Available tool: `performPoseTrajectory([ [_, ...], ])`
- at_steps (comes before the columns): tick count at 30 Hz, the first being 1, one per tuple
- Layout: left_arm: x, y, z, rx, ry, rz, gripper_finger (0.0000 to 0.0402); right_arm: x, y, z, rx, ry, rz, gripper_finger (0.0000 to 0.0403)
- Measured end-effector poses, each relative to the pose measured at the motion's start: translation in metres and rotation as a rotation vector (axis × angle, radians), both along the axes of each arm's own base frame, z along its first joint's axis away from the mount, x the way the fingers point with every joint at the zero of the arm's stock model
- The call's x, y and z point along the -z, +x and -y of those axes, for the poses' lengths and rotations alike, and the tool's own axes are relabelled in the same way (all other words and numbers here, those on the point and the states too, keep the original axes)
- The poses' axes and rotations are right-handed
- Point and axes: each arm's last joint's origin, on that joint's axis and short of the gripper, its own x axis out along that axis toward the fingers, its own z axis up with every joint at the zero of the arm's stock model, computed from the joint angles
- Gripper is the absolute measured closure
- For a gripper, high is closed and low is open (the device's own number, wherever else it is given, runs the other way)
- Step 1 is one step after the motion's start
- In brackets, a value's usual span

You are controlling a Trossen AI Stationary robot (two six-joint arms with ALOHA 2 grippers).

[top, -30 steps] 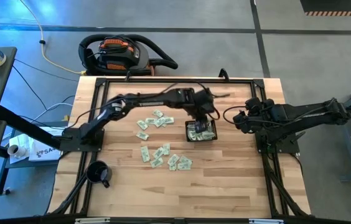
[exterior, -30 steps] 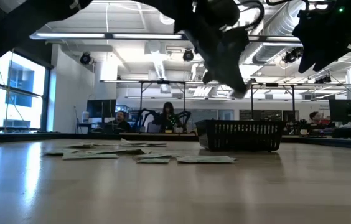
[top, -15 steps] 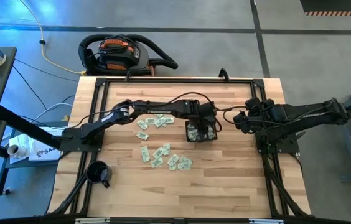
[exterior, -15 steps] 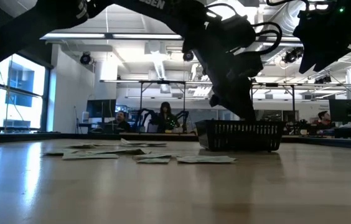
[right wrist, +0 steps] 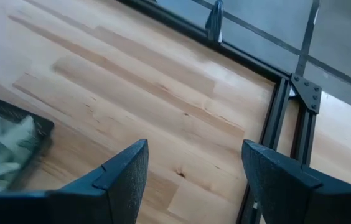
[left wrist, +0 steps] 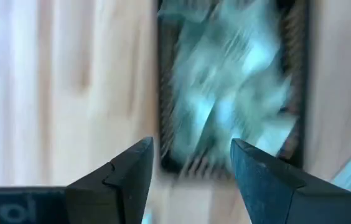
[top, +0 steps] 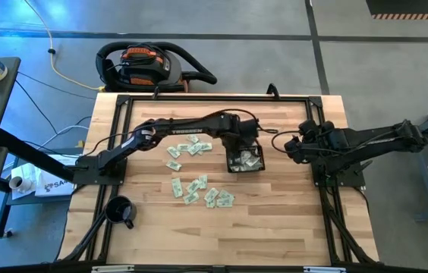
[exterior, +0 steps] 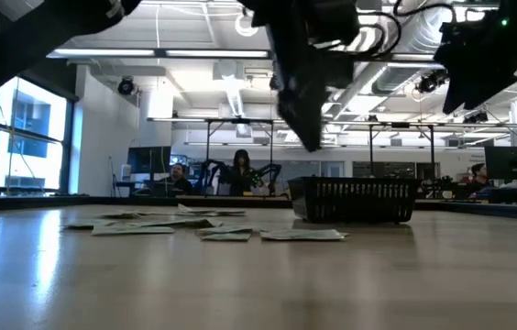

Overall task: Pick and place Stevia / Truvia into bins
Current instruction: Put the green stevia packet into the black bin

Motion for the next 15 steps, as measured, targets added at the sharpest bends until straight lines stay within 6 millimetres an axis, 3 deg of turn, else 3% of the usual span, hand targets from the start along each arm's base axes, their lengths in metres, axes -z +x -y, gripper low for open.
performPoseTrajectory([
  [7,-0.006,-0.033,-0.037,-0.091,0.021,-0.208,0.0193,0.04,0.003,-0.001,0.002,0.148,0.009,0.0153],
  [11,0.01,-0.04,-0.071,-0.135,-0.05,-0.217,0.0215,0.048,0.011,-0.004,-0.023,0.181,0.081,0.0153],
  [15,0.039,-0.05,-0.095,-0.134,-0.143,-0.249,0.0229,0.045,0.014,-0.004,-0.028,0.164,0.115,0.0153],
])
